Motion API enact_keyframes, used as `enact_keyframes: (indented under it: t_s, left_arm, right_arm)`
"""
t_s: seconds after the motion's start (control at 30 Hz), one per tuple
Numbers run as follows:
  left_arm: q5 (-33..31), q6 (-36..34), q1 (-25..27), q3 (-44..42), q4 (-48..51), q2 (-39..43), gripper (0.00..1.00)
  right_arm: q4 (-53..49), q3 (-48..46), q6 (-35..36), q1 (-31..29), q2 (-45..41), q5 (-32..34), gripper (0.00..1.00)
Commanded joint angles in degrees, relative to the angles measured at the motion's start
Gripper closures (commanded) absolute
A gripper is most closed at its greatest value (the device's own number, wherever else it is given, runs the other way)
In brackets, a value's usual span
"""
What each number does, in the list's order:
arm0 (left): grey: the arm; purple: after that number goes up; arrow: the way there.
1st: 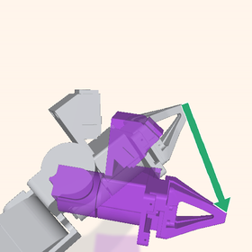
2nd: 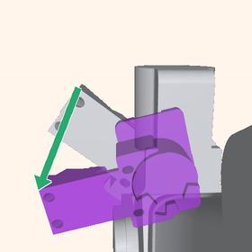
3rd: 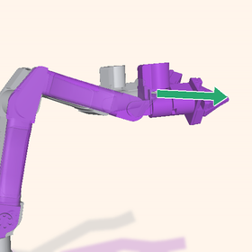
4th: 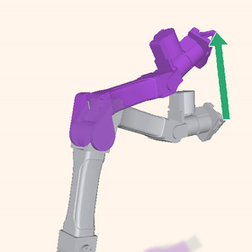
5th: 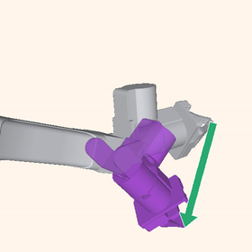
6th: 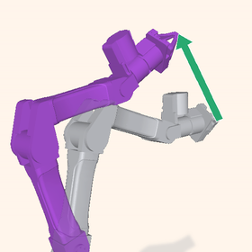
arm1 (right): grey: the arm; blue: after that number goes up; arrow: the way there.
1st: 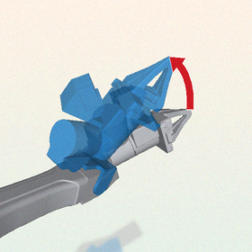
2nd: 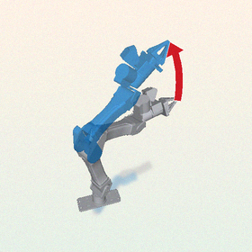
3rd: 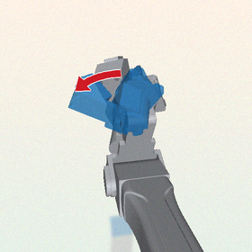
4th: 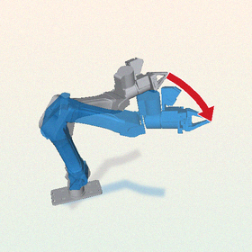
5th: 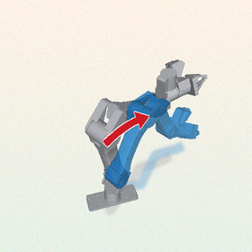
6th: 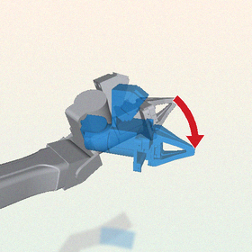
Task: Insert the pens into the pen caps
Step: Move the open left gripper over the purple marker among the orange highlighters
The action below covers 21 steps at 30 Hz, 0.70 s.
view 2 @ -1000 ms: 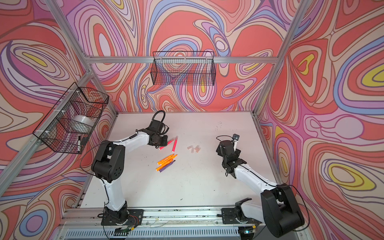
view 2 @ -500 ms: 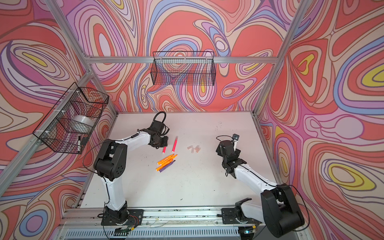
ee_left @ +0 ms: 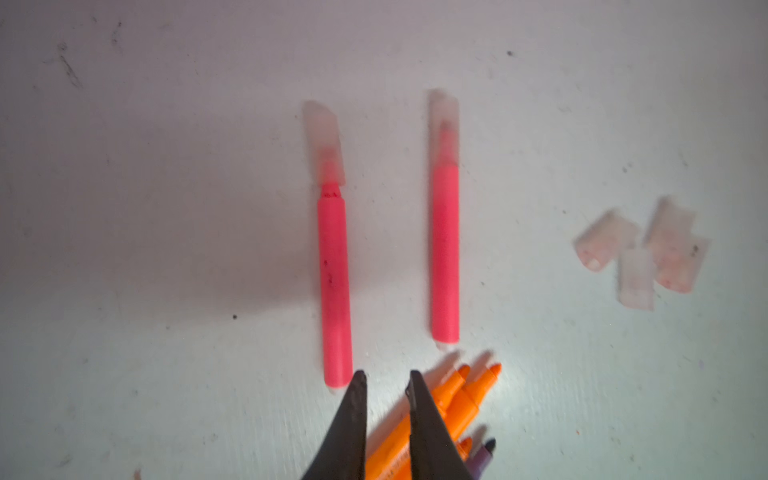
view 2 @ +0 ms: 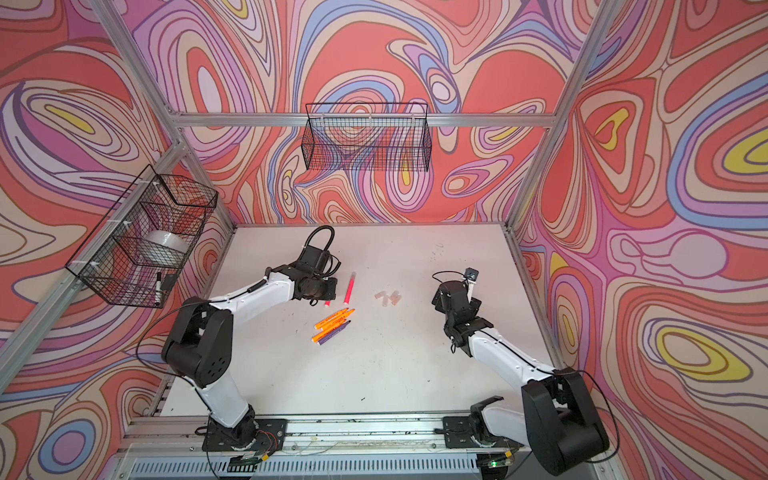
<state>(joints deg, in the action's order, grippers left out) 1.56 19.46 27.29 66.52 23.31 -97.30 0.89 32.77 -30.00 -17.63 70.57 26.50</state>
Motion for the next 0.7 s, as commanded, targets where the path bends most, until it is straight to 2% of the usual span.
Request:
enact_keyframes:
  t_s: [0.0,0.17,0.3,0.43,0.67]
  left_arm:
    - [-2.3,0.0,3.78,-6.48,-0.81,6.61,0.74]
    - [-4.54,1.77,9.71,-15.95,-2.23,14.92,0.68]
    - [-4.92,3.19,12.2,-20.51,-3.58,17.87,0.63]
    - [-5.6,3.3,12.59,-22.23,-4.93,17.73,0.58]
    - [-4.95,2.61,12.94,-21.45,-6.03,13.84,0.56]
  right_arm:
    - [0.99,0.13,0.56,0.36,-0.78,-0.23,0.13]
    - [0.95,0.01,0.64,0.34,-1.11,-0.53,0.13]
    - [1.06,-0.34,0.71,0.4,-1.48,-0.64,0.13]
    - [1.12,-0.43,0.67,0.45,-1.58,-0.83,0.13]
    - [0.88,-0.01,0.66,0.35,-1.05,-0.78,0.13]
